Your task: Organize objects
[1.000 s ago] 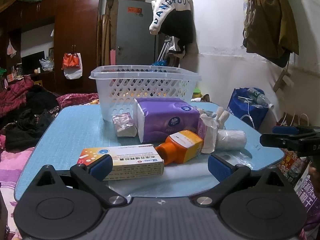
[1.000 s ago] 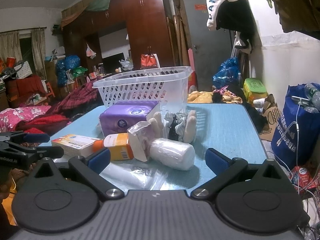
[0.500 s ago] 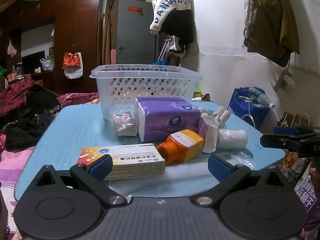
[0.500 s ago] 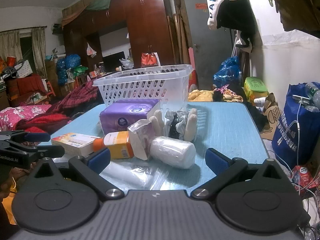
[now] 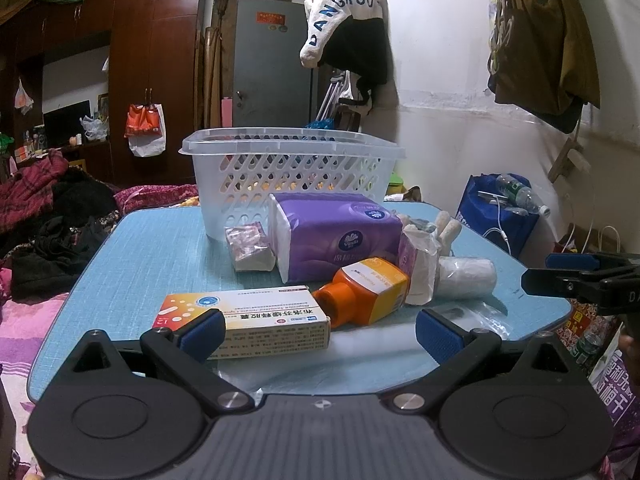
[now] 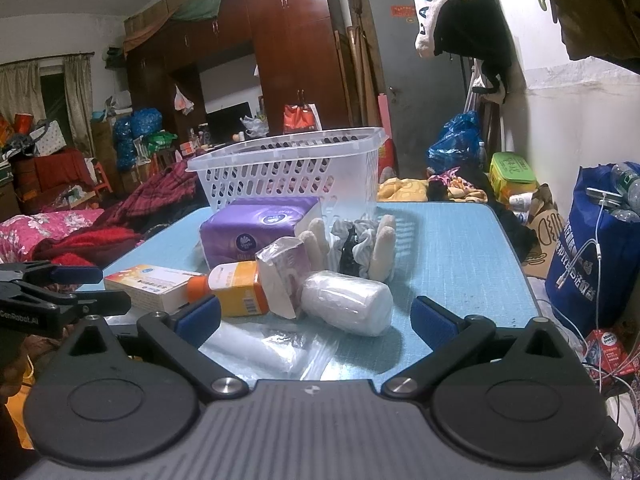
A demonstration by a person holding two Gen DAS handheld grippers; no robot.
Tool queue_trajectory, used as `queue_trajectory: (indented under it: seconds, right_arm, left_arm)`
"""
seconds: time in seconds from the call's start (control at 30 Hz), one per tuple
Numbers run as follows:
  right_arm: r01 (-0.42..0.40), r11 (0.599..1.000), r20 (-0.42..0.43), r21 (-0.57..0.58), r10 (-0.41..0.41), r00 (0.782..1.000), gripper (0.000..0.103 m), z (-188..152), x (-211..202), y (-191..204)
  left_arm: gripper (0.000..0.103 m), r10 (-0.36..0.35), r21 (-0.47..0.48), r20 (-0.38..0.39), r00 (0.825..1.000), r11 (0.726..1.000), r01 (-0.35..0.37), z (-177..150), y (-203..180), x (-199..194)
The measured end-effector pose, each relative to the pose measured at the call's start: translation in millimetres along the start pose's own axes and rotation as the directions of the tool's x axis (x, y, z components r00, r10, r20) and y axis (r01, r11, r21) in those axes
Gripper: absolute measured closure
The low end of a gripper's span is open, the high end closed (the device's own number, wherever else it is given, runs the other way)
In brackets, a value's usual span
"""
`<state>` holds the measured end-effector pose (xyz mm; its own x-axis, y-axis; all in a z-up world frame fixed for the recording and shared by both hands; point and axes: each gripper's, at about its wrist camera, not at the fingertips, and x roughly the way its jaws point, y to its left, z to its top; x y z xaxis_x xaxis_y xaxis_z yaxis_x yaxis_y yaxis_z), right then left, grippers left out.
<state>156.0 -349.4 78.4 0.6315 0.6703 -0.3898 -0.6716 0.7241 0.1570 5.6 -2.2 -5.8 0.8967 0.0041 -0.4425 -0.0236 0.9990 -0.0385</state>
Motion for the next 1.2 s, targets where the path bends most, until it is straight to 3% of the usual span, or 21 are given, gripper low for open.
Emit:
queue_trajectory:
  seconds: [1.2]
  right_arm:
    - [-0.004, 1.0, -0.004, -0.002, 0.004, 1.0, 0.0, -2.3, 1.9, -1.9]
  left_arm:
    - [0.001, -0.012, 0.003, -0.024, 1.0, 1.0, 0.012, -3.4, -2.5, 5.7]
